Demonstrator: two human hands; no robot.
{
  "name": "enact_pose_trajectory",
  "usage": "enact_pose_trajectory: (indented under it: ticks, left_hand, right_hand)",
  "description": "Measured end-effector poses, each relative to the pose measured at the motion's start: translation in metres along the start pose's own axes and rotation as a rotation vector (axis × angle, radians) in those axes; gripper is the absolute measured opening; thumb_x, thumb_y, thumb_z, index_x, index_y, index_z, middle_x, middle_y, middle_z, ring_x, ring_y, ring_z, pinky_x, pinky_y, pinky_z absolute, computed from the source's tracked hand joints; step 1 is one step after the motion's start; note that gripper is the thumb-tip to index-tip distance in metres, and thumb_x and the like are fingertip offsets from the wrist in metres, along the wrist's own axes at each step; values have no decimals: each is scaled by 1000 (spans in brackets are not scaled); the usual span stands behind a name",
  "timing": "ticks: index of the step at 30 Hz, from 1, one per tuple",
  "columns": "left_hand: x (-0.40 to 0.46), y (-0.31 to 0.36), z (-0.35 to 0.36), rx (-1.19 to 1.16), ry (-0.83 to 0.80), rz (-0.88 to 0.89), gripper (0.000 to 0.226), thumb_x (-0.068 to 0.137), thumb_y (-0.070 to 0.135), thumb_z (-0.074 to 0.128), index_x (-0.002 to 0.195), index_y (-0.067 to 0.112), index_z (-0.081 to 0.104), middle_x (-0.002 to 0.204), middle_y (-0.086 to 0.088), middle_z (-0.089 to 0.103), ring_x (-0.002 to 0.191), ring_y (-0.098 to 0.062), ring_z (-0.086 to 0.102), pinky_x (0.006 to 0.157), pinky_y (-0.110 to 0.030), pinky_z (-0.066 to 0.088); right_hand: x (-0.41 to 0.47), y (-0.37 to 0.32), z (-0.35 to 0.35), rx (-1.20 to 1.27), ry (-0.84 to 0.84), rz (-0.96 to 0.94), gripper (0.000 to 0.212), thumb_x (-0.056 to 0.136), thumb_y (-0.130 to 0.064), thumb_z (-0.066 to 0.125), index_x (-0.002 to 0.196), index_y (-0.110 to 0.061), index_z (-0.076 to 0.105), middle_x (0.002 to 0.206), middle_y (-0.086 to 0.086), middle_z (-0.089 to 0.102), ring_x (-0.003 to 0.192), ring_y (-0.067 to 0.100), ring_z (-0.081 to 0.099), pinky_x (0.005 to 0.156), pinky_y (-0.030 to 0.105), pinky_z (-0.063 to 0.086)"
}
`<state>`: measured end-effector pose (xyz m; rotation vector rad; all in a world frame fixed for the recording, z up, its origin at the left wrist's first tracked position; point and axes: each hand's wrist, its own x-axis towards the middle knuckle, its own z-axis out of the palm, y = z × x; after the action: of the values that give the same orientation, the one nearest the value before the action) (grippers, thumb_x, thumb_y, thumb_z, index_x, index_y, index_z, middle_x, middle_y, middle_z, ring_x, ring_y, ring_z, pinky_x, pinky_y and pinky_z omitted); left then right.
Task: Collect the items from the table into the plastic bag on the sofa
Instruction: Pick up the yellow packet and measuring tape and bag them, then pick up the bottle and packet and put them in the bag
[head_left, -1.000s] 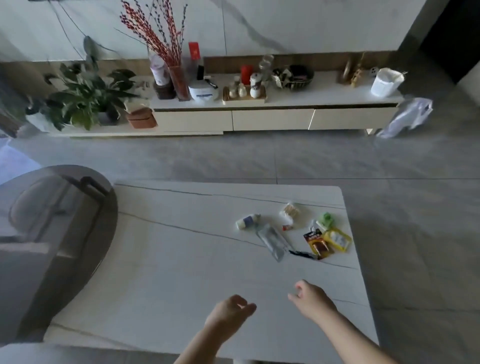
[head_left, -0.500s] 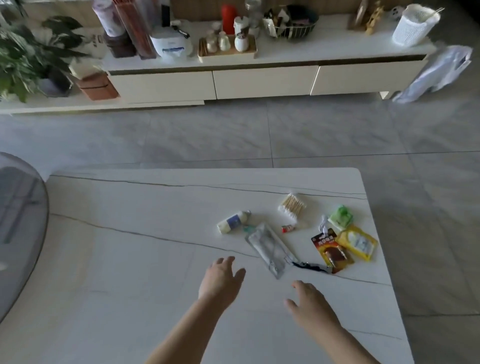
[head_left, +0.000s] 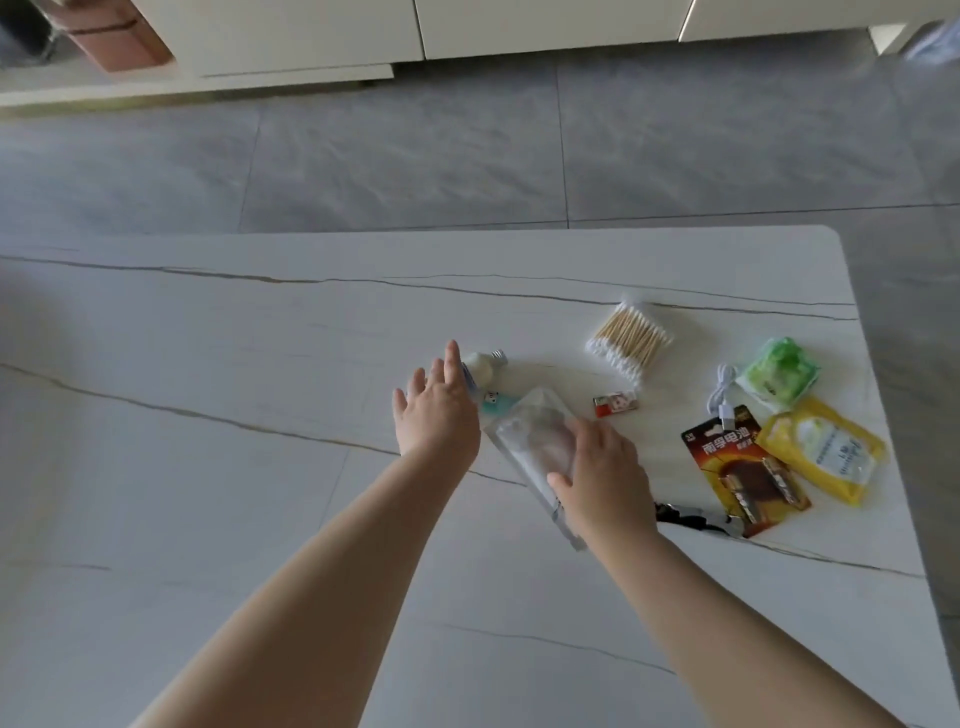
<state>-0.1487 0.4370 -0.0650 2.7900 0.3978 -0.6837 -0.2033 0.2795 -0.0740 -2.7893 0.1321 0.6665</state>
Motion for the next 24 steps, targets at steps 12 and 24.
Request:
enact_pose_trajectory:
  ticks: [12,24]
  left_hand:
    - [-37,-24,18,-693,-147,-417,27,82,20,58,103,4,56,112,-17,54,73,-25,54,62,-26,45]
    - [-83,-42,8,-1453,-275,-524,34,85,18,66,114,4,54,93,-13,64,77,-23,62,68,-33,50]
  right_hand:
    - [-3,5,0,249,-29,118,21,90,-22,55,104,-9,47,103,10,55,100,28,52,68,31,33]
    - [-16,-46,-9,865,-399,57,14,91,-12,47,82,-6,56,78,15,61,73,21,52,68,31,40]
